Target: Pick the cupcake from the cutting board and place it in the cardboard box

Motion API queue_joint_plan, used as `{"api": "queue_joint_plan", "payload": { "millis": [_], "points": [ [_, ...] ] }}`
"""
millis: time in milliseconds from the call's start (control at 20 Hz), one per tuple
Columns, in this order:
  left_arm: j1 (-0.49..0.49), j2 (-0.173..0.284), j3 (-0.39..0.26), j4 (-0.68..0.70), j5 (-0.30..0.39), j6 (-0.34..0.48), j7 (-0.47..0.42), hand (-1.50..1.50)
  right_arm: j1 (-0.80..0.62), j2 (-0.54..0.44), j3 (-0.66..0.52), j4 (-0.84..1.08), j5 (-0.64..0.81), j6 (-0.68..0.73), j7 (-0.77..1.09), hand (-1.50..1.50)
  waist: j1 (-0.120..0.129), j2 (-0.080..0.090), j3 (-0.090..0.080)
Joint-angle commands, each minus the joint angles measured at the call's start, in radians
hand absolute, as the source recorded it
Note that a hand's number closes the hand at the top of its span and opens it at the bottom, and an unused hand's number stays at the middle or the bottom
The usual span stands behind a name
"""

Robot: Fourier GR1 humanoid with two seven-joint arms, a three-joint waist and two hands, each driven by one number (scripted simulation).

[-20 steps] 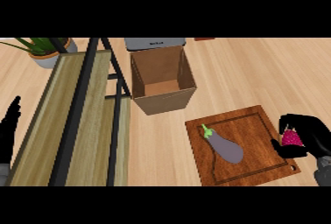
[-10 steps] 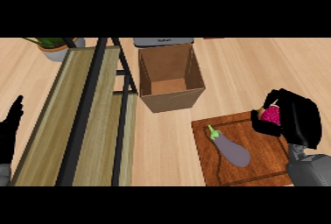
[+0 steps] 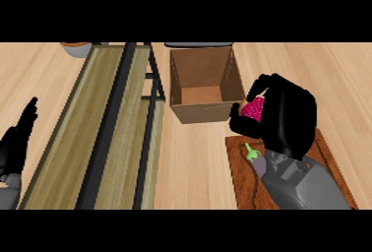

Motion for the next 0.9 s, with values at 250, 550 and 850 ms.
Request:
{"api": "queue_joint_plan", "payload": {
  "millis": [250,550,850],
  "points": [
    [0.014,0.010,0.019,-0.039,0.010,-0.041,-0.008,0.00,-0.318,0.125,-0.171,0.298,-0.052,-0.082,0.092,1.50,0.025,0.039,-0.002],
    [-0.026,-0.052,-0.027,-0.013,-0.041,-0.005,0.006,0.00,-0.511,0.126,-0.237,0.622,-0.134,-0.228,0.045,1.50,0.031,0.045,-0.003],
    [0.000,-0.054,-0.020,-0.041,-0.046,-0.007,0.000,0.00,-0.548,0.114,-0.358,0.925,-0.147,-0.387,-0.133,1.50,0.037,0.049,-0.002]
  ]
}}
